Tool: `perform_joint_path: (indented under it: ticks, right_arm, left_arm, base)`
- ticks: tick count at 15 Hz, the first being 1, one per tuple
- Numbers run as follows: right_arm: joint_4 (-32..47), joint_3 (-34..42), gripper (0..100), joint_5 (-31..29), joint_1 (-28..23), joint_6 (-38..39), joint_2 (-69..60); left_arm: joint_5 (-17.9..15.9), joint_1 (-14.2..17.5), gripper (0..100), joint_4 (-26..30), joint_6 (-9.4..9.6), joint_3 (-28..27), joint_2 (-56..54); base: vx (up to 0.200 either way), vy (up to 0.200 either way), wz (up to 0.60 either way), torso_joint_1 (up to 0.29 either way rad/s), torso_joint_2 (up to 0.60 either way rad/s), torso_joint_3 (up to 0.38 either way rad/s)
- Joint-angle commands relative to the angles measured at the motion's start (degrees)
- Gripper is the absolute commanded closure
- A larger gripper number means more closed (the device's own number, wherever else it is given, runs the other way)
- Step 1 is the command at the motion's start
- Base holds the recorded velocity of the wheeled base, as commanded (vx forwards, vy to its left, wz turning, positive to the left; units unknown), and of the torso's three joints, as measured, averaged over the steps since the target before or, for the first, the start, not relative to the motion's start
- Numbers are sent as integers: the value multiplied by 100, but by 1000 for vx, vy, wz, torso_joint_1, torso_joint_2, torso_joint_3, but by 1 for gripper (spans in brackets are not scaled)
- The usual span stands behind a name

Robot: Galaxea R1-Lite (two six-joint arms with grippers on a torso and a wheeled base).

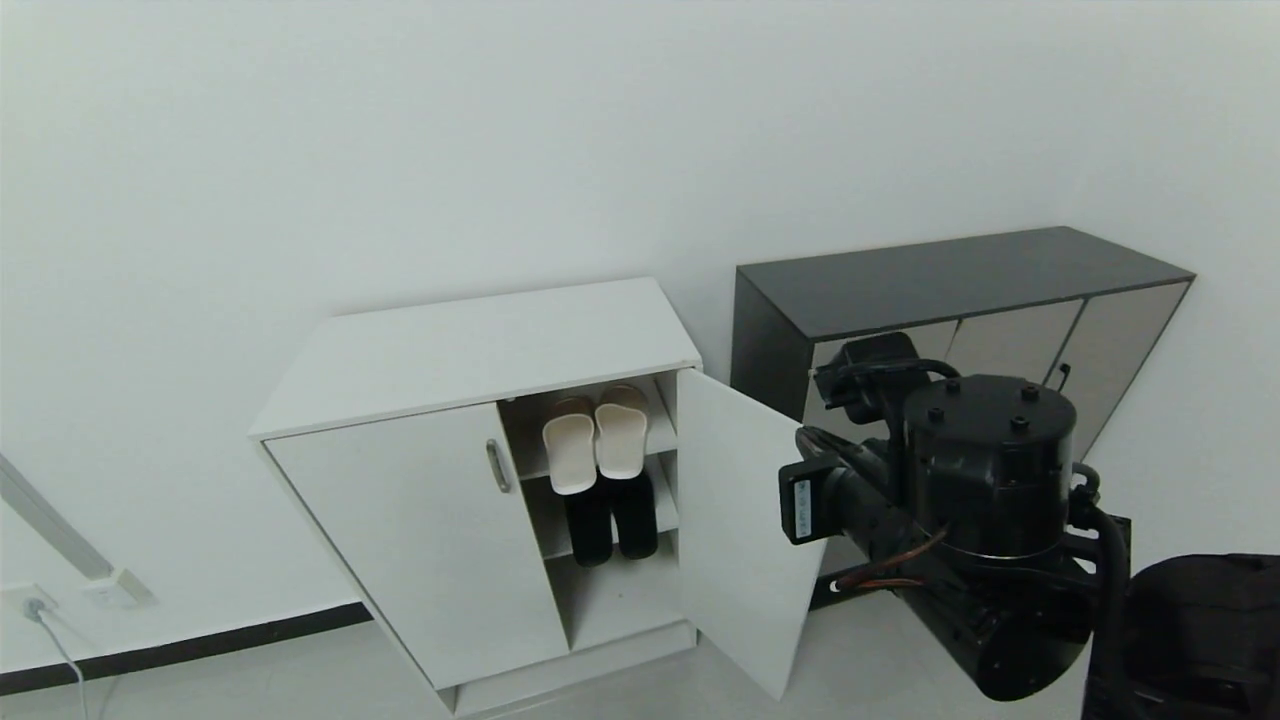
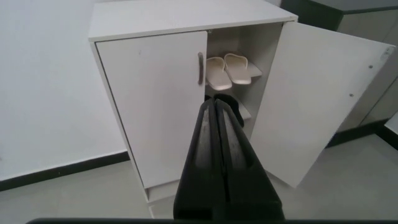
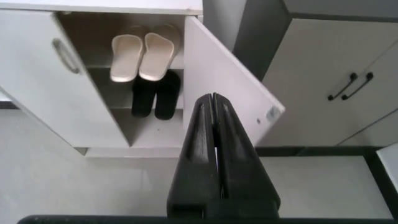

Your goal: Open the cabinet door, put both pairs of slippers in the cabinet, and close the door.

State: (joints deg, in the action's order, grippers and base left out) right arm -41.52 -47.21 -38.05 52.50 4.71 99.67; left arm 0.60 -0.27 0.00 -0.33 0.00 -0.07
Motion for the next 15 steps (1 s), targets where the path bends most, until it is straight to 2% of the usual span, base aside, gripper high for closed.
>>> perform_joint_path:
  ticks: [1,4,5,7,11,15]
  right_arm:
    - [4,2,100,-1,-100,-14,17]
    - [12,-359,100,280,-777,-57,378]
    - [74,-824,100,667,-1383,-57,738]
    - [478,-1633,100,755,-1972,-14,1274]
    - [1823,-3013,100,1713,-2508,690,1907]
    - [2060,-3707,100,1933,-2825,804,2610]
  left_arm:
    - [2,0,100,0,-11,0,7]
    - [2,0,100,0,-2,0,7]
    - [2,0,100,0,-2,0,7]
    - [2,0,100,0,-2,0,7]
    - [2,0,100,0,-2,0,7]
    - [2,0,100,0,-2,0,7]
  base:
    - [0,0,0,0,0,0]
    - [0,0,0,0,0,0]
    - [0,0,0,0,0,0]
    - [0,0,0,0,0,0]
    - [0,0,0,0,0,0]
    - [0,0,0,0,0,0]
